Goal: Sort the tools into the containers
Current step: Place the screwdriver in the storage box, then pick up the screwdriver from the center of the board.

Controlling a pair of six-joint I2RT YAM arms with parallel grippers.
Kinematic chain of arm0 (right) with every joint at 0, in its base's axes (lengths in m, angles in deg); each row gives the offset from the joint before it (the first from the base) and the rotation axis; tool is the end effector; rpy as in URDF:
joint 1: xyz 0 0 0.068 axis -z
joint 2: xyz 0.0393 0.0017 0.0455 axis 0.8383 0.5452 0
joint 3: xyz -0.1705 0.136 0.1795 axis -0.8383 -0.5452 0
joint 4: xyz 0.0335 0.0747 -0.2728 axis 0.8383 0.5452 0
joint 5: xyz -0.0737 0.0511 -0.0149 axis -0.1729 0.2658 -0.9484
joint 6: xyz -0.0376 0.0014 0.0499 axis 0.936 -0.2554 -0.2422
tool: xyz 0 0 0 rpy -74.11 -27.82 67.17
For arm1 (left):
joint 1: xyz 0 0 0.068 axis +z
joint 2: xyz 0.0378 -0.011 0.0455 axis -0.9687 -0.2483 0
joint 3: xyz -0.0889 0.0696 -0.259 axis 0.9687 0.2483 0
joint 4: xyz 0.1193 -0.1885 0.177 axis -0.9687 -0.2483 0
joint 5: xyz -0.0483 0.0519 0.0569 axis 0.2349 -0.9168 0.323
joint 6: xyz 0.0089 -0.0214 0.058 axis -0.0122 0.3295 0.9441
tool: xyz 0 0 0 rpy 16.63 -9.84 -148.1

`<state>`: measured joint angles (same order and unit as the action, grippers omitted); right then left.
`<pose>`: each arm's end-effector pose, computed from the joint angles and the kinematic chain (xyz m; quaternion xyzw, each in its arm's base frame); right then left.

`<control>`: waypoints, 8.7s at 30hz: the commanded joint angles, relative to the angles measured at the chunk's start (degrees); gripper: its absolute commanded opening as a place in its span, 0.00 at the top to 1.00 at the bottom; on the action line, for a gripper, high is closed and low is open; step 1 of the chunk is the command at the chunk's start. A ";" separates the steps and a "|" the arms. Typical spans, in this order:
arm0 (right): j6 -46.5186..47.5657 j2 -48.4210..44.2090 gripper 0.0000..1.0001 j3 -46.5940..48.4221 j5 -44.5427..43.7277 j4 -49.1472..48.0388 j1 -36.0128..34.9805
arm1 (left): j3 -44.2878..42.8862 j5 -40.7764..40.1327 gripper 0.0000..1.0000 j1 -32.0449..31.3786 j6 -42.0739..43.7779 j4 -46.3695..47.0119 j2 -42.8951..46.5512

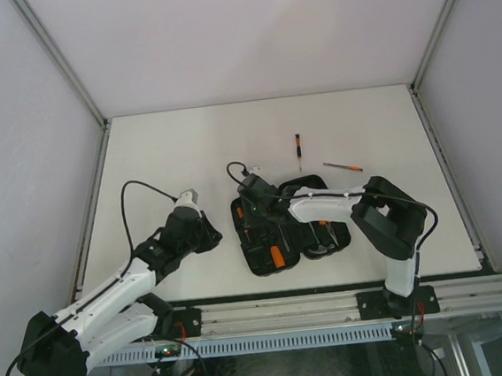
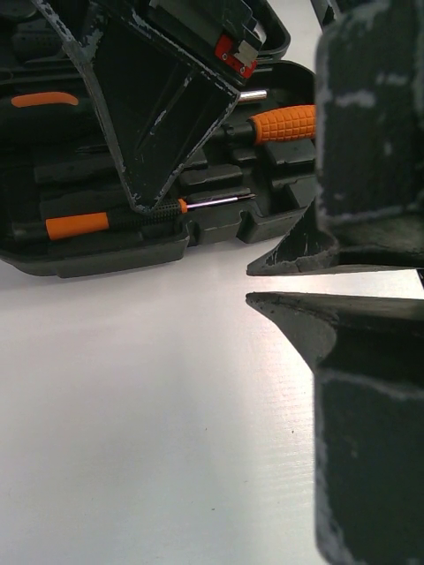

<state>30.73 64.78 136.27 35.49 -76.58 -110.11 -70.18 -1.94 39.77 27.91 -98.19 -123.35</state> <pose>0.2528 0.3307 0.1549 -0.0718 0.9375 0.2252 0.2554 0.1741 -0.1198 0.1850 -0.0735 0.9114 -0.2170 0.3418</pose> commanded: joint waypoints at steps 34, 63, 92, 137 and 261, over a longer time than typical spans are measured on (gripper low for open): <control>3.51 -1.68 0.84 6.47 -7.33 6.34 -2.03 | -0.18 0.60 0.87 0.43 -0.17 1.66 0.39; 3.85 5.57 1.00 12.61 -3.88 17.39 -3.01 | 0.06 0.25 0.89 0.44 -0.26 1.55 0.34; 5.17 23.59 1.00 18.77 2.74 31.85 -3.53 | 4.03 -3.53 0.90 0.48 -2.81 0.65 5.93; 9.57 2.81 0.77 14.35 1.47 17.08 -2.02 | 2.90 -0.45 0.81 4.38 -0.17 2.27 5.74; 20.41 22.33 0.64 35.26 -4.12 15.64 33.61 | -5.94 -16.49 0.00 5.58 0.19 -21.62 11.05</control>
<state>49.96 86.04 167.94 32.91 -64.06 -76.89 -76.23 -17.83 44.97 26.97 -120.51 -114.61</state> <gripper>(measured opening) 0.366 0.998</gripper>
